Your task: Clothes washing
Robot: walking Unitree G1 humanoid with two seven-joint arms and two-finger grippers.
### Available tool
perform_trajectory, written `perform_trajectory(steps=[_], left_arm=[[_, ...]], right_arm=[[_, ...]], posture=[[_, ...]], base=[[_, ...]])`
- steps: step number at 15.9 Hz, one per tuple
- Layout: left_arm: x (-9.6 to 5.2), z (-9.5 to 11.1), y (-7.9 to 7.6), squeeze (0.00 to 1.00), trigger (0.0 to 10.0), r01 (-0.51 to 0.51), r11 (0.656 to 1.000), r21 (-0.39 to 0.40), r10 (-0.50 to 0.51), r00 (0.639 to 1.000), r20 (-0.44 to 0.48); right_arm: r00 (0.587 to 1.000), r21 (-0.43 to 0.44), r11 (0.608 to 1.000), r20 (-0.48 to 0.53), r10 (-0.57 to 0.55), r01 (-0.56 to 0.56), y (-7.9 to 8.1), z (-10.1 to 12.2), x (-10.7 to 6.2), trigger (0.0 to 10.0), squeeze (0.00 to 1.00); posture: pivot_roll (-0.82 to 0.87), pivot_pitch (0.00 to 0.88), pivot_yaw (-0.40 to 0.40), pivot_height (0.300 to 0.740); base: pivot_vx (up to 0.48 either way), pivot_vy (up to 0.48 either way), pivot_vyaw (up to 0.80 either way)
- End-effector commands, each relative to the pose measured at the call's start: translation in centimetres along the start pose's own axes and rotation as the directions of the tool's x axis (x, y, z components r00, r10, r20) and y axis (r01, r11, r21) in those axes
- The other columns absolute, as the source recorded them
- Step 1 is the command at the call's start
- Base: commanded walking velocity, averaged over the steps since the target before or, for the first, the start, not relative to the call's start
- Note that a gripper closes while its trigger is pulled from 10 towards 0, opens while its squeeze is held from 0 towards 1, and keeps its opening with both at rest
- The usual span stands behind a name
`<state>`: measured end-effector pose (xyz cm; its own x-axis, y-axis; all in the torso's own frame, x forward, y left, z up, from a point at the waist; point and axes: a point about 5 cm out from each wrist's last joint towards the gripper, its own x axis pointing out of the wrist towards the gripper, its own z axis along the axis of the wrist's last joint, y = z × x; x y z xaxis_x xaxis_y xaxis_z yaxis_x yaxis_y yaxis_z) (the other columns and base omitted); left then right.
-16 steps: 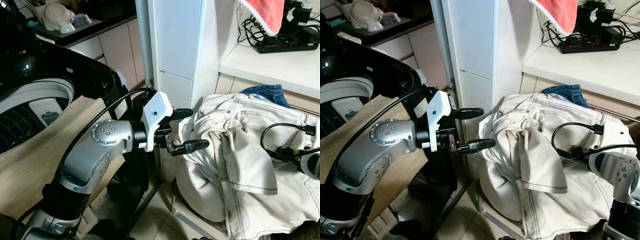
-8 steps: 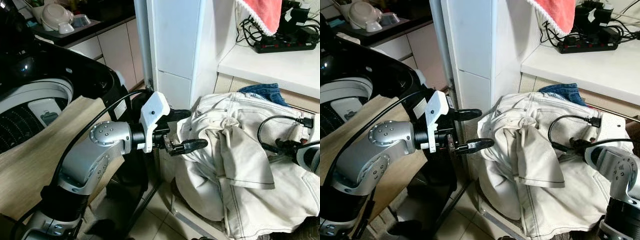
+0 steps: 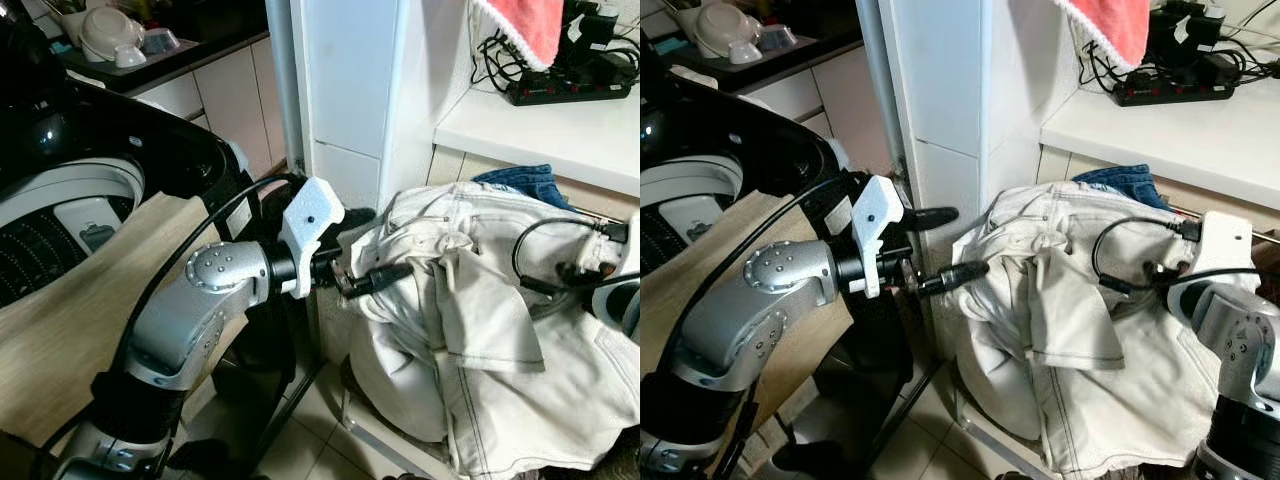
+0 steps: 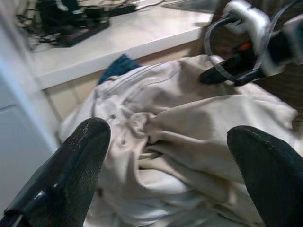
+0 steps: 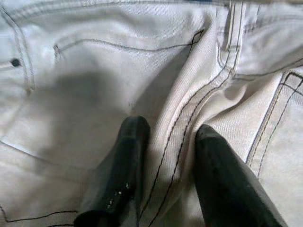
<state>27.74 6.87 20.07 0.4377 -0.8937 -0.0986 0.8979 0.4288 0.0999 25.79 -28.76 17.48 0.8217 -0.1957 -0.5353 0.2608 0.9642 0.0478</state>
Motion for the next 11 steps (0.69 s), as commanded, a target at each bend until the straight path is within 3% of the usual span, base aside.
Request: perform_trajectory(steps=[1, 6, 7, 9, 10, 11], left_arm=[[-0.2, -0.2, 0.5, 0.0, 10.0, -0.036, 0.999, 0.012, 0.036, 0.999, -0.003], [-0.1, 0.4, 1.0, 0.0, 10.0, -0.073, 0.997, 0.004, 0.073, 0.997, 0.018], [-0.1, 0.7, 1.4, 0.0, 10.0, -0.098, 0.995, -0.001, 0.098, 0.995, 0.035], [0.0, 1.9, 2.1, 0.0, 10.0, -0.138, 0.99, 0.002, 0.137, 0.986, 0.097], [0.3, 3.4, 2.8, 0.0, 10.0, -0.195, 0.98, 0.026, 0.188, 0.967, 0.173], [0.5, 4.3, 3.0, 0.04, 10.0, -0.201, 0.979, -0.018, 0.2, 0.956, 0.215]], right_arm=[[0.996, -0.013, 0.998, 0.053, 0.07, -0.069, 1.3, 1.0, -0.3, 0.0, 0.0], [0.983, -0.039, 0.992, 0.134, 0.127, -0.123, 2.2, 2.9, -1.3, 0.0, 0.0], [0.963, -0.059, 0.981, 0.189, 0.191, -0.183, 2.9, 4.2, -2.1, 0.0, 0.0], [0.9, -0.122, 0.938, 0.265, 0.347, -0.326, 4.6, 6.4, -3.7, 0.0, 0.0], [0.835, -0.209, 0.878, 0.278, 0.475, -0.43, 5.7, 7.5, -5.0, 0.0, 0.0], [0.794, -0.248, 0.84, 0.279, 0.54, -0.483, 6.2, 7.8, -5.6, 0.0, 0.0]], posture=[[-0.14, 0.0, 0.068, 0.74], [-0.13, 0.0, 0.07, 0.74], [-0.13, 0.0, 0.071, 0.74], [-0.14, 0.0, 0.07, 0.74], [-0.14, 0.0, 0.069, 0.74], [-0.14, 0.0, 0.066, 0.74]], base=[[0.0, 0.0, 0.0], [0.0, 0.0, 0.0], [0.0, 0.0, 0.0], [0.0, 0.0, 0.0], [0.0, 0.0, 0.0], [0.0, 0.0, 0.0]])
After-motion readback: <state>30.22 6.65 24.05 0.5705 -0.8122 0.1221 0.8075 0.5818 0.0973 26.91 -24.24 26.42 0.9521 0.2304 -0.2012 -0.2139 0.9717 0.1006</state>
